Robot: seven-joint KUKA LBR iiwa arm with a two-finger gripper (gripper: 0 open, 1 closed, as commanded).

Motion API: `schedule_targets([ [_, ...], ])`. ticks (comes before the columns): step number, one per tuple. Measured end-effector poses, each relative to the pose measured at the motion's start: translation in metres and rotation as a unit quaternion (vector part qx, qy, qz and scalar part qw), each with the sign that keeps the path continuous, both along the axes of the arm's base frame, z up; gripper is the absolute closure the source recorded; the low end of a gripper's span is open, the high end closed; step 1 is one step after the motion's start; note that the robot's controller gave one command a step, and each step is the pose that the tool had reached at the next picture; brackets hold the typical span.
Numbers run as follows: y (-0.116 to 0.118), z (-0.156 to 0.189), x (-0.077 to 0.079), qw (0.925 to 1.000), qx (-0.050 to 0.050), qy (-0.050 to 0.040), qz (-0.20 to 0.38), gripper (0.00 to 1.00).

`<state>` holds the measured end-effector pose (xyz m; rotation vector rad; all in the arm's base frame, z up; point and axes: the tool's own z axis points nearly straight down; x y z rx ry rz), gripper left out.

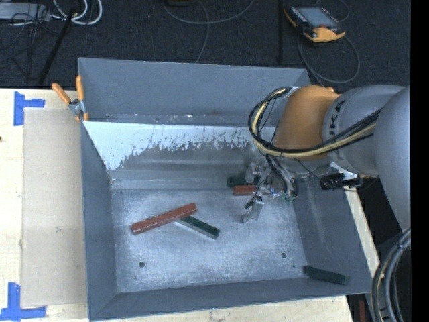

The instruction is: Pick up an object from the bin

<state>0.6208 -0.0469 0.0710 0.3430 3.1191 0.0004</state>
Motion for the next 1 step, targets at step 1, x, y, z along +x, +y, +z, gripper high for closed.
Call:
schedule_targets([
  [1, -0.0001, 0.0046, 0.0033, 1.0, -0.001, -0.0053, 0.002, 1.0],
])
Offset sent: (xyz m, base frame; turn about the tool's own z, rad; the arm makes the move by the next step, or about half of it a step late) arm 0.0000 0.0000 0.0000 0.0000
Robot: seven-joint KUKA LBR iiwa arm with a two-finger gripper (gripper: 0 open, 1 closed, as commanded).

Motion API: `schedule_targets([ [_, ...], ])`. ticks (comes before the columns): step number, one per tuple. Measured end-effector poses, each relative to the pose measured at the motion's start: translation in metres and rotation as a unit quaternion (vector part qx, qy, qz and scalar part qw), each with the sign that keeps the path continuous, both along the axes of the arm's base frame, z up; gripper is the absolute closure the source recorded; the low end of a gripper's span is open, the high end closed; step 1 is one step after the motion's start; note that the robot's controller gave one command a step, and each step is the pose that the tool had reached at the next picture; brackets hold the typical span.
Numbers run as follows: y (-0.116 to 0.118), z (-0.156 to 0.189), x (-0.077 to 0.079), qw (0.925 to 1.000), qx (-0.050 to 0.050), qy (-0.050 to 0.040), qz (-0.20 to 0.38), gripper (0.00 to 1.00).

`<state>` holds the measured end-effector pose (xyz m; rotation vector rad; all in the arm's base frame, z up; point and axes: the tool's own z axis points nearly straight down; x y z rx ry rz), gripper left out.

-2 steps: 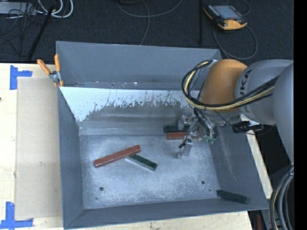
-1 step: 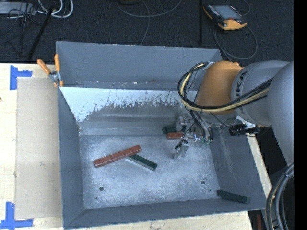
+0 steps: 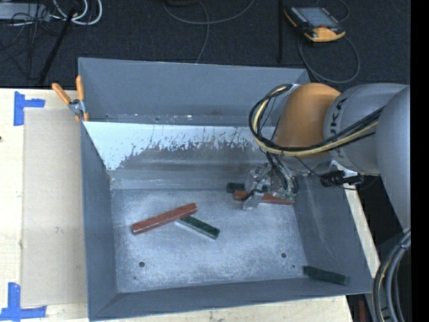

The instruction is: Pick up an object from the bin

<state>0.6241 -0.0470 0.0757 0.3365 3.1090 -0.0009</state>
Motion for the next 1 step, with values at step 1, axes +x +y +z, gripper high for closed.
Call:
schedule_targets([
  [1, -0.0469, 0.0006, -0.0295, 0.9917, 0.001, 0.001, 0.128, 1.0],
])
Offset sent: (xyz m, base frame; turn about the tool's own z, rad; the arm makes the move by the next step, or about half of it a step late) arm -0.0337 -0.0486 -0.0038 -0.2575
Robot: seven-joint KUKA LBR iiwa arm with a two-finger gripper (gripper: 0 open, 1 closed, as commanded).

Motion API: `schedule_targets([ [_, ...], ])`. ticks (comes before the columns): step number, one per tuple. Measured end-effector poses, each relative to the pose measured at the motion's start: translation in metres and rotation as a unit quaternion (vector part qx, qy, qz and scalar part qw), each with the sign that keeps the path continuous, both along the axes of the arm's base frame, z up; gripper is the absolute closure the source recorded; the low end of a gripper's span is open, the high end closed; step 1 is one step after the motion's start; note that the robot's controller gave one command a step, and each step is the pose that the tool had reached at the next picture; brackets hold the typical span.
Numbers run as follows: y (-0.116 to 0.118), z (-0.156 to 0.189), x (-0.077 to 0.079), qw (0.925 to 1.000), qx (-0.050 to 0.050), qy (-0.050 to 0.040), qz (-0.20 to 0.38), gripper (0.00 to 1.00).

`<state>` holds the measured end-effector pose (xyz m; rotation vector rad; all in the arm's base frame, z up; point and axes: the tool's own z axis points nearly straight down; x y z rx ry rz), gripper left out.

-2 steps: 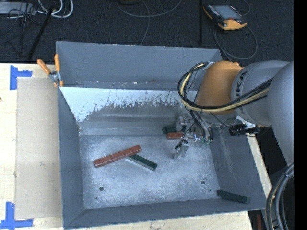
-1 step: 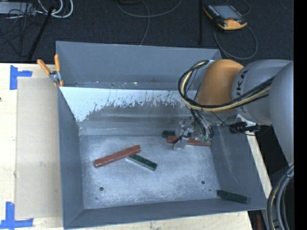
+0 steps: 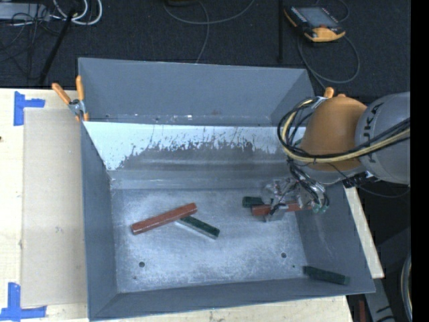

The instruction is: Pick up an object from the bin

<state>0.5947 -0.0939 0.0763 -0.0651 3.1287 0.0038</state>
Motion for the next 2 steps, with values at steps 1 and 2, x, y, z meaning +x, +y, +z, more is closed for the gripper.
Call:
schedule_targets([
  [1, -0.036, 0.054, -0.042, 0.9715, -0.003, 0.0046, 0.237, 1.0],
  [2, -0.024, 0.157, -0.05, 0.9675, -0.004, 0.0013, 0.253, 1.0],
])
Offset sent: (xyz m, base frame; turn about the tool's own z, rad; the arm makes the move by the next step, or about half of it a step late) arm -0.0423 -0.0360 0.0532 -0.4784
